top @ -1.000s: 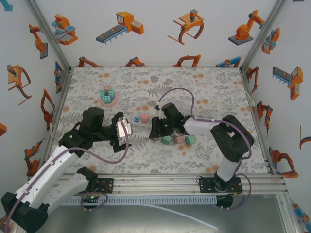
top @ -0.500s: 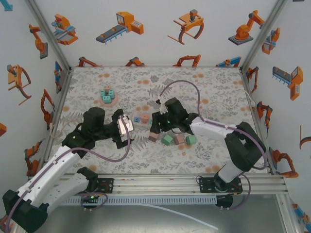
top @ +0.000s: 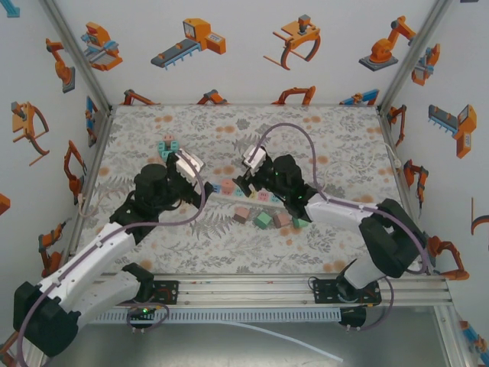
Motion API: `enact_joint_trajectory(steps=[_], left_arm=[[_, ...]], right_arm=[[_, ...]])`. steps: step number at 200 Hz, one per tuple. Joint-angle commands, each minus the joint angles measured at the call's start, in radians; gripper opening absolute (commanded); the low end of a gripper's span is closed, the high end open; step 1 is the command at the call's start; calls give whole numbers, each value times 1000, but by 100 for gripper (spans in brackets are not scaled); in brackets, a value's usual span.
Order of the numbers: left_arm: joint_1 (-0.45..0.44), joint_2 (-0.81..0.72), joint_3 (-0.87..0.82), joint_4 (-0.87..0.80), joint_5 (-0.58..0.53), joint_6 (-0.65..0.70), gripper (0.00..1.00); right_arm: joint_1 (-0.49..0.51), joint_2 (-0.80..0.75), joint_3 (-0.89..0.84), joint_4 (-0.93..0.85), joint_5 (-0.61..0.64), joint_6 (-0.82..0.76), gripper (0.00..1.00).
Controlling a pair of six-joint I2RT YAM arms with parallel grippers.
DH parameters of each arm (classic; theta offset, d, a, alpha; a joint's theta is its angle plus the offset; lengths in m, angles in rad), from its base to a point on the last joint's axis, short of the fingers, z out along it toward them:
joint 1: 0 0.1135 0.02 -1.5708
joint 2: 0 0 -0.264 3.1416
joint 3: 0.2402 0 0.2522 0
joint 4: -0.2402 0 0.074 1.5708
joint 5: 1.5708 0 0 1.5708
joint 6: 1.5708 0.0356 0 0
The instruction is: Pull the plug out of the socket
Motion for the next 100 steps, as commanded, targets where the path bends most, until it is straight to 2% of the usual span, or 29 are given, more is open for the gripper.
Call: enact_joint_trajectory(steps=[1,25,51,76,100], left_arm=[[45,53,3,117,-102,-281,97],[99,162,82,55,-135,-478,97],[148,307,237,-145,-158,-676,97],[175,441,374,-342,-172,-814,97],[182,509,409,-380,-121,-837,97]], right_arm=[[6,43,30,136,-41,-165,78],[4,106,50,133,-32,-141,92],[3,152,80,64,-55,-88,95],[3,174,175,-167,-136,-66,95],[2,211,304,-420,-148,-43,92]])
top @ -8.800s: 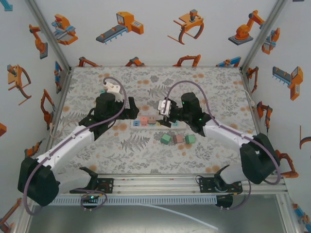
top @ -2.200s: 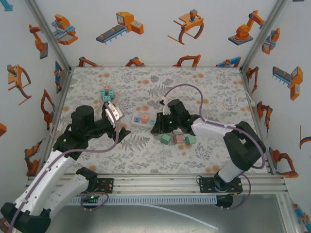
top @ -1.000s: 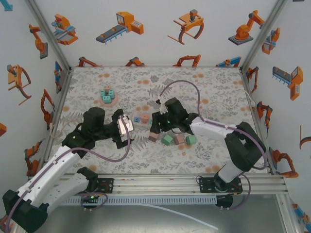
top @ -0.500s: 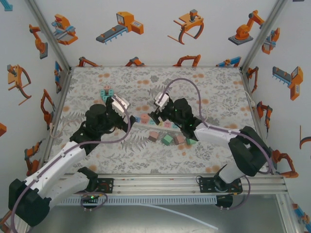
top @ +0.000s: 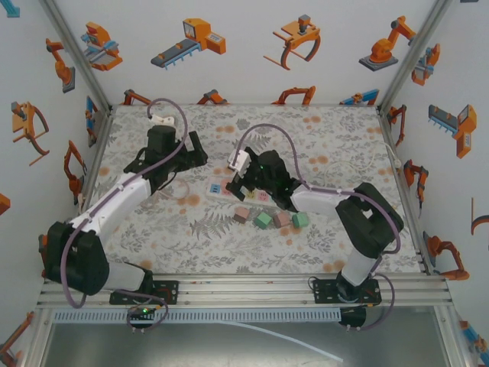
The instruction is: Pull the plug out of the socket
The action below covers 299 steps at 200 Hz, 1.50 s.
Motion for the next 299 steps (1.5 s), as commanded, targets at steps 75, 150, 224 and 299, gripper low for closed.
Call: enact_joint_trajectory(steps=[75,150,224,299], left_arm=[[8,146,18,-147,74,-171,99],[8,256,19,-146,212,-202,71],[8,305,-6,-118,262,-220,49],[7,347,-17,-93,288,-246,40]], right_arm=[[4,154,293,-419,-28,79,81],[6,186,259,-344,-78,31,66],[6,210,247,-284,-121,26,51],[6,218,240,-295,-140,-14,43]])
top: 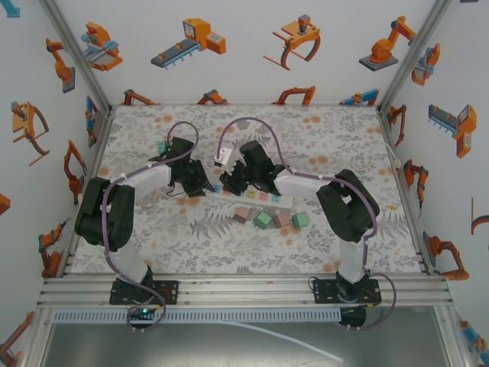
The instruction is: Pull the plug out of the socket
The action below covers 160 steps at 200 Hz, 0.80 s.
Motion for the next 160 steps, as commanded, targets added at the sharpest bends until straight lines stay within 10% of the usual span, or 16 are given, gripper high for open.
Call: enact_joint_trajectory(steps=[1,160], left_arm=[[0,15,-13,18,23,-24,39],[1,44,-37,-10,-57,-83,38]], right_arm=[[6,19,-10,20,-25,-27,43],[7,-77,-42,169,-70,-7,24]])
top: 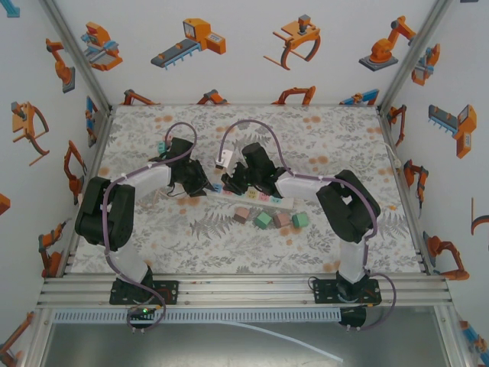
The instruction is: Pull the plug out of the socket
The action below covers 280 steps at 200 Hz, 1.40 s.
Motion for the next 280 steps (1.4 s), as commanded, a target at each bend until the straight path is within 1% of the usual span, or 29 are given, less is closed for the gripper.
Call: enact_joint_trajectory(steps=[1,56,111,125,153,193,219,233,259,280], left_arm=[[-1,39,-29,-26,-44,-25,38],[-1,36,-28,-31,-58,-22,39],[-1,25,-30,-35,-62,-22,39],[-1,13,-28,-36,-62,-16,40],[0,-35,-13,-47,-61,9,44],[0,-142,29,-73,-78,72,53],[2,-243,41,-84,-99,159,63],[2,-317,29,-80,-100,233,66],[2,-500,-14,-76,-72,436,70],[2,-659,-49,-118,-59,600,71]], right_arm=[[8,-67,5,91,-43,10,24],[7,-103,-15,142,-44,36,23],[7,-133,-26,157,-39,47,22],[7,-149,-35,172,-34,64,22],[7,-205,-54,212,-5,166,22],[-5,-300,-97,272,30,417,22],[-33,-358,-144,323,69,616,20],[-51,-381,-176,338,92,726,20],[-62,-418,-241,343,112,827,18],[-64,-426,-288,343,122,905,17]])
